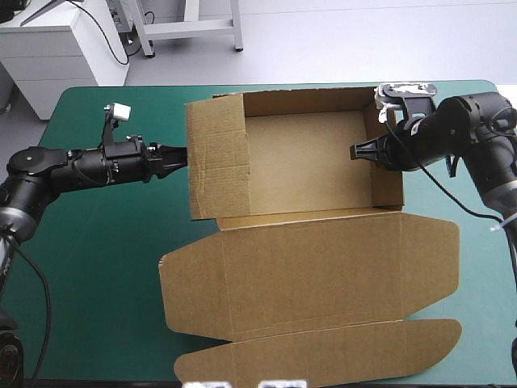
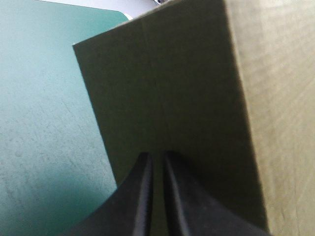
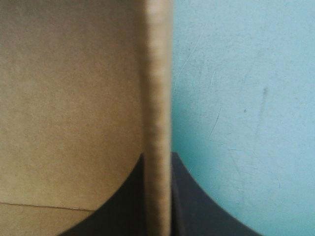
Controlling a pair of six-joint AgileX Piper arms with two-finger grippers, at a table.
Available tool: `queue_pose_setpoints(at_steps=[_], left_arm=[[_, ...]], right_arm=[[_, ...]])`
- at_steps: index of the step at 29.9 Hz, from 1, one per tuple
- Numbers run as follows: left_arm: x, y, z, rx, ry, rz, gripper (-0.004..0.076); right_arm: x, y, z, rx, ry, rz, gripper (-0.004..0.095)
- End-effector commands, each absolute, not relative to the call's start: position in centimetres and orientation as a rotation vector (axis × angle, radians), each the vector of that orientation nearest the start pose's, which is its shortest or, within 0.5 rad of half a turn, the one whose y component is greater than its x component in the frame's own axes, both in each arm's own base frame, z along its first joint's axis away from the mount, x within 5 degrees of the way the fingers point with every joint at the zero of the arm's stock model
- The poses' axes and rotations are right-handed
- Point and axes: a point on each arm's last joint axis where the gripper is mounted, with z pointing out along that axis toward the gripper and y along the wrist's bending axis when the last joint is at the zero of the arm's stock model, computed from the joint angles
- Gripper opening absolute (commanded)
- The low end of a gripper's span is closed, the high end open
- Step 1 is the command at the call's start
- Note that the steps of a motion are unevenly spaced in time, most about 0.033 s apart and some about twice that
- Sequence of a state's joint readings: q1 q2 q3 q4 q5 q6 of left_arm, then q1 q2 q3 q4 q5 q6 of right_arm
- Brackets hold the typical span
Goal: Fold the box
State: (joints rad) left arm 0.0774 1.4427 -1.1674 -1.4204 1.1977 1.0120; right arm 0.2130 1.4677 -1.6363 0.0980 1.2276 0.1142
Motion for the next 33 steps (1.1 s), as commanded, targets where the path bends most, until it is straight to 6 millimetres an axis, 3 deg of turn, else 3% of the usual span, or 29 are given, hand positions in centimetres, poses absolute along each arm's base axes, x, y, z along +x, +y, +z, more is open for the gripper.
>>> queue_pose_setpoints(at_steps=[1,6,9,19,25,30,33], left_arm=[[27.1,-7.8,39.3,0.539,1.766,-1.435,0.0158],[26.9,-8.4,39.4,0.555,1.75,-1.462,0.0356],[26.9,-8.5,39.5,0.548,1.74,-1.471,0.0408],[26.9,-8.6,39.8,0.53,1.73,-1.496,0.0465],[26.4,-10.0,41.3,0.622,1.707,-1.498,0.0483],[26.0,-11.1,41.7,0.745,1.799,-1.411,0.0484],[26.2,-11.0,42.0,0.705,1.834,-1.391,0.0484]], right_arm=[[28.4,7.1,43.7,-0.097,2.448,0.314,-0.0017],[28.4,7.1,43.8,-0.097,2.444,0.314,-0.0017],[28.4,7.1,43.8,-0.095,2.444,0.315,-0.0017],[28.4,7.1,43.8,-0.069,2.442,0.324,-0.0016],[28.5,7.2,43.9,-0.063,2.435,0.349,-0.0016],[28.5,7.3,43.9,-0.061,2.423,0.352,-0.0016],[28.6,7.3,44.0,-0.061,2.419,0.353,-0.0016]])
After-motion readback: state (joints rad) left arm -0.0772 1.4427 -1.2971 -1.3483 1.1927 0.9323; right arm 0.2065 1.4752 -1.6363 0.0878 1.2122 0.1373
